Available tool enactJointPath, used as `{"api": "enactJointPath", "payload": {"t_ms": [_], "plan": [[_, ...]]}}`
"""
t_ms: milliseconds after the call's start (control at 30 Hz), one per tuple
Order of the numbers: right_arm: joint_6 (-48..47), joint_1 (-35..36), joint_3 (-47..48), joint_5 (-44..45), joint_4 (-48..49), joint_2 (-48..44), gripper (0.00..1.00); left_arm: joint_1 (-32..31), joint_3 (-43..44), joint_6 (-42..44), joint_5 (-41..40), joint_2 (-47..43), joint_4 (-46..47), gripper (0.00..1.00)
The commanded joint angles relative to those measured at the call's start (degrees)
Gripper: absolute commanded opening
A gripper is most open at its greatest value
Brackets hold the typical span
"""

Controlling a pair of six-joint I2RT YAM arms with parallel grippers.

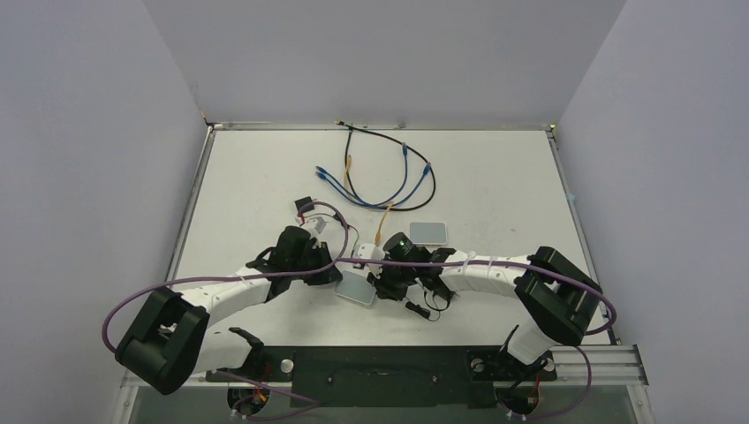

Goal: Insert the plug into the switch port
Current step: Insert the power into the switch port.

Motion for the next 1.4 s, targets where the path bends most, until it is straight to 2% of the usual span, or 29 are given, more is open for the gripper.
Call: {"api": "enactJointPath", "payload": {"t_ms": [0,200,467,567,733,867,1000,1100,1167,1300,1367], "plan": [[-2.62,0.51,8.71,-4.07,16.97,-0.42,0.0,-4.66,-1.17,-3.63,13.28,-0.39,-5.28,0.11],[-2.25,-0.05,10.1,-2.38,10.85,1.18,0.0,-4.66,0.2,-3.92,7.54,-2.11,-10.23,0.16],[1.43,-0.06,6.01,3.23,10.15,0.36,0.15,-4.1,0.63,-4.98,1.22,-5.19,-14.05,0.25],[2.01,-0.06,4.41,6.54,9.73,-1.8,0.26,-3.48,0.88,-5.26,-0.62,-7.28,-15.34,0.32],[2.57,-0.14,2.11,12.86,8.19,-6.59,0.3,-1.03,0.89,-5.56,-2.6,-12.03,-17.76,0.43],[4.31,-0.23,0.85,17.99,6.43,-10.92,0.32,2.22,0.82,-5.02,-2.71,-15.94,-19.61,0.48],[9.07,-0.34,0.99,29.8,2.34,-15.57,0.34,4.89,1.01,-4.93,-0.97,-19.16,-20.24,0.52],[15.22,-0.43,0.76,42.11,0.65,-19.96,0.35,5.62,1.27,-5.19,0.06,-21.95,-19.54,0.55],[19.66,-0.96,0.1,47.49,0.03,-23.31,0.4,5.89,1.55,-5.23,0.5,-23.39,-18.95,0.55],[30.82,-2.49,-0.65,54.43,-3.81,-28.02,0.62,6.58,2.18,-5.24,1.62,-25.2,-17.87,0.56],[34.42,-3.88,0.44,54.06,-8.3,-28.11,0.63,6.86,2.67,-5.26,2.48,-25.46,-17.55,0.56]]}}
